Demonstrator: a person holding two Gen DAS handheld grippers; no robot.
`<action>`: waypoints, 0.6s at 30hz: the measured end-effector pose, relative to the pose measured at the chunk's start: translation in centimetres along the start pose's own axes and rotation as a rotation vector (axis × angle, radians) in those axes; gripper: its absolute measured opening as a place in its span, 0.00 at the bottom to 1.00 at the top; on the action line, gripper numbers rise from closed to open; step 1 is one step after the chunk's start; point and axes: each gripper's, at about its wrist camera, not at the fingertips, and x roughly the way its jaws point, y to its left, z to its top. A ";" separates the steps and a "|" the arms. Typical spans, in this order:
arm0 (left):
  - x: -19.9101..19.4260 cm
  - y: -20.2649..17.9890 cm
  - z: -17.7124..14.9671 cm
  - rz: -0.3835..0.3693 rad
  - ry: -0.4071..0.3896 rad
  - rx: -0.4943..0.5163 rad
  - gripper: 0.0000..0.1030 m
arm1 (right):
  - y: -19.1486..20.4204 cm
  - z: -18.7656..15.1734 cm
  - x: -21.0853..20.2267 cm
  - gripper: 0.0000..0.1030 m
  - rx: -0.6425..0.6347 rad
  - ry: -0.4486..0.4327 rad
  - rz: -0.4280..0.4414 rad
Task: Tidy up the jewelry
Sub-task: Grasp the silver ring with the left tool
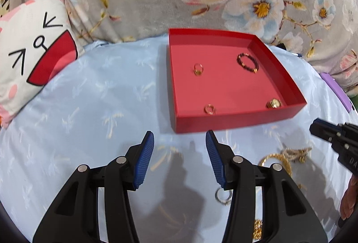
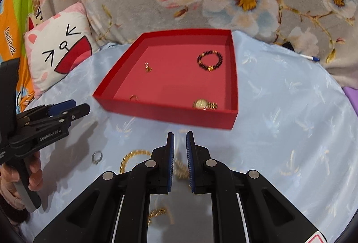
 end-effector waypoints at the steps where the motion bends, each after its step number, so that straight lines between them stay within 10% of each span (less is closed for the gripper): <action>1: -0.1 0.0 -0.3 -0.004 0.005 -0.002 0.45 | 0.2 -0.6 -0.1 0.11 -0.002 0.005 -0.004; 18: -1.8 -2.2 -5.6 -0.068 0.065 0.041 0.47 | -2.2 -7.5 -1.7 0.11 0.076 0.091 -0.023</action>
